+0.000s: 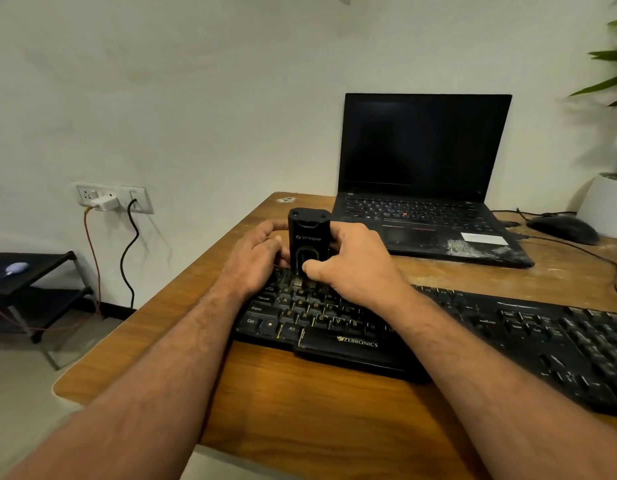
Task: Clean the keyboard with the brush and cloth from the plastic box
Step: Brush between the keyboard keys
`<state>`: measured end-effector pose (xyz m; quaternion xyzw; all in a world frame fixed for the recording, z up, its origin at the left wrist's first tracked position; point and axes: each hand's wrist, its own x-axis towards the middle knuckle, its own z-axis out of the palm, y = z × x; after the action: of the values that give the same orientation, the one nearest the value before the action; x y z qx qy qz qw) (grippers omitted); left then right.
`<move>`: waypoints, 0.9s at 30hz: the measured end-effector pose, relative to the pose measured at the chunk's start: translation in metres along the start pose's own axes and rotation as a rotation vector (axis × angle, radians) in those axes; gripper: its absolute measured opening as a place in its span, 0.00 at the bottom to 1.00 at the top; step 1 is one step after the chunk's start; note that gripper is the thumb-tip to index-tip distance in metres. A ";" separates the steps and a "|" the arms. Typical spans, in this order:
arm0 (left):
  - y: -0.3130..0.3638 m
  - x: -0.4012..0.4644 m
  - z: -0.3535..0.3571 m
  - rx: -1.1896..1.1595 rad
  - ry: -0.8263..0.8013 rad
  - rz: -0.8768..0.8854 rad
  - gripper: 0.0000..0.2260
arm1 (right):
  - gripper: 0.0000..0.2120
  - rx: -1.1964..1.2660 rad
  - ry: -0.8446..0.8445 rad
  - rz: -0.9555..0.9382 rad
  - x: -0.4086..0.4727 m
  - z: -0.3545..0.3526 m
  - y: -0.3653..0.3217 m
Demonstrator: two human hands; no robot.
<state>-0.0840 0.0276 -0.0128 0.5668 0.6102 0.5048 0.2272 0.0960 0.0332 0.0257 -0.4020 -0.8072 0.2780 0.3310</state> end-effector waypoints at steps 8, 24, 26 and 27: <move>-0.001 0.001 -0.001 0.042 0.019 0.032 0.11 | 0.15 0.107 -0.187 -0.105 -0.006 -0.005 -0.005; 0.019 -0.012 0.003 0.122 0.015 0.011 0.13 | 0.17 0.132 -0.198 -0.088 -0.025 -0.014 -0.004; 0.018 -0.012 0.003 0.123 0.019 0.029 0.14 | 0.17 0.062 -0.106 -0.085 -0.023 -0.009 -0.004; 0.019 -0.012 0.003 0.125 0.011 0.024 0.17 | 0.17 0.053 -0.084 -0.075 -0.023 -0.009 -0.005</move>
<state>-0.0699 0.0143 -0.0008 0.5843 0.6350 0.4715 0.1817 0.1111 0.0129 0.0283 -0.3505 -0.8273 0.3032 0.3175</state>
